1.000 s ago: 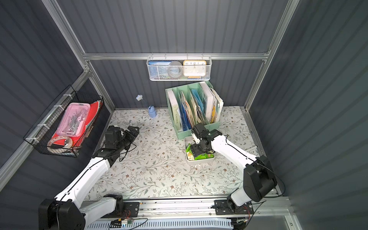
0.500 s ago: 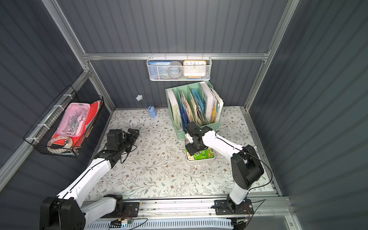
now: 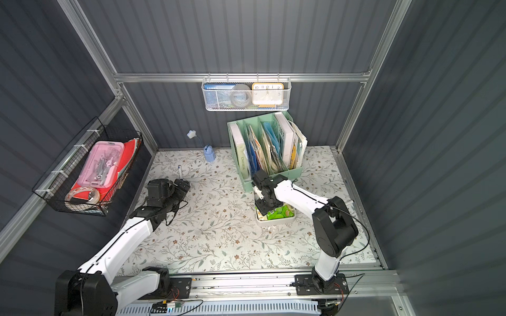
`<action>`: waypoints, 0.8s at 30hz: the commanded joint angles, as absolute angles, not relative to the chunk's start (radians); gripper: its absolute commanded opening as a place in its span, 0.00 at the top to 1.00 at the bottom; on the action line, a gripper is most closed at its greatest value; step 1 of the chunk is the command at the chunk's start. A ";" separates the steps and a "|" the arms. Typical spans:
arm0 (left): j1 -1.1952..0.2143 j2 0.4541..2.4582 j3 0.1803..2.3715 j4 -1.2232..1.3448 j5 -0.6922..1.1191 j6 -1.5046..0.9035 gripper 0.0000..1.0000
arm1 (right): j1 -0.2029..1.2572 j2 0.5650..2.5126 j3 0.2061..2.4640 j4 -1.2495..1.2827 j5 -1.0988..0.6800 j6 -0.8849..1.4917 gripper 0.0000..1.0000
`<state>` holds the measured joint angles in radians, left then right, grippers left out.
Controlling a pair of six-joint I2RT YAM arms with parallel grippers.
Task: Take the cookies out of the storage box
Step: Pick up the cookie from the storage box.
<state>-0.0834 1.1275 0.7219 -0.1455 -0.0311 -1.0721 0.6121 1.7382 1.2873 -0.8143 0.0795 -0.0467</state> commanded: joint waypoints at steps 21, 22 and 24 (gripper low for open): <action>-0.081 1.108 0.756 -0.184 -0.050 -1.080 0.11 | 0.632 1.772 1.288 -0.822 0.147 -0.073 0.54; -0.081 1.105 0.752 -0.184 -0.051 -1.080 0.11 | 0.633 1.767 1.290 -0.825 0.143 -0.073 0.55; -0.081 1.103 0.753 -0.188 -0.054 -1.080 0.10 | 0.634 1.749 1.293 -0.827 0.143 -0.060 0.56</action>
<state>-0.0834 1.1233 0.7330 -0.1577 -0.0383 -1.0729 0.6292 1.7641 1.2873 -0.8085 0.1360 -0.0681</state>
